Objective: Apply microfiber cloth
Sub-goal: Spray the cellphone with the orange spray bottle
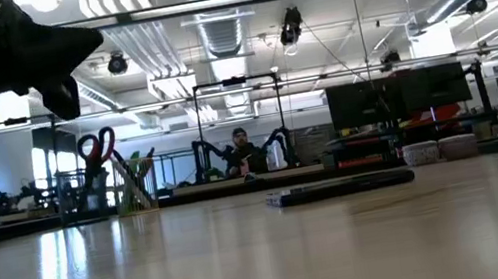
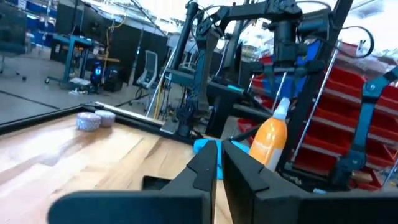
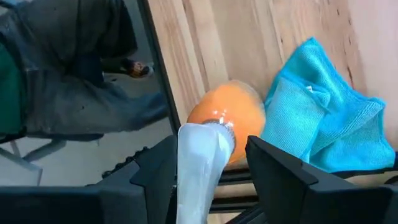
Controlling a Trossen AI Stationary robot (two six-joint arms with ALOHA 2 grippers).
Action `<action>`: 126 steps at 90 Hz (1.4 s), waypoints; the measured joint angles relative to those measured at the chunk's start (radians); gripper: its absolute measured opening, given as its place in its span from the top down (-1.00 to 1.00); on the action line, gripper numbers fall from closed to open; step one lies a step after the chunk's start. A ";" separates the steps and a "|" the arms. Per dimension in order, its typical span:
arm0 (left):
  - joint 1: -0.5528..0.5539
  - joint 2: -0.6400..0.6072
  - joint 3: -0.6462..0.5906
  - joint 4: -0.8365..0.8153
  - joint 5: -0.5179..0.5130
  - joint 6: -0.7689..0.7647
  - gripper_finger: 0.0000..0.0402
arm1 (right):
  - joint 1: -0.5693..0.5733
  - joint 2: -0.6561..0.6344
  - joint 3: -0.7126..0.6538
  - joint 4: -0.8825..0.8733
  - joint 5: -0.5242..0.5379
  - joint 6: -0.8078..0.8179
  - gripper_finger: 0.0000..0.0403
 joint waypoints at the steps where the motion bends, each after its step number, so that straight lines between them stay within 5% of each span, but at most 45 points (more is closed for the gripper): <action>1: 0.000 0.008 0.000 0.008 0.000 0.000 0.97 | 0.002 0.000 0.000 0.000 0.002 -0.006 0.12; 35: 0.000 0.250 0.122 0.121 0.033 0.050 0.97 | 0.039 0.046 -0.007 -0.014 0.013 0.028 0.19; 64: -0.001 0.435 0.316 0.115 0.034 0.077 0.97 | 0.039 0.055 -0.007 -0.100 -0.139 0.144 0.43; 94: -0.001 0.460 0.394 -0.050 0.034 0.083 0.97 | 0.036 0.051 -0.003 -0.112 -0.131 0.143 0.64; 126: -0.003 0.452 0.370 -0.370 0.035 -0.101 0.97 | -0.047 0.053 0.061 -0.175 -0.083 0.077 0.66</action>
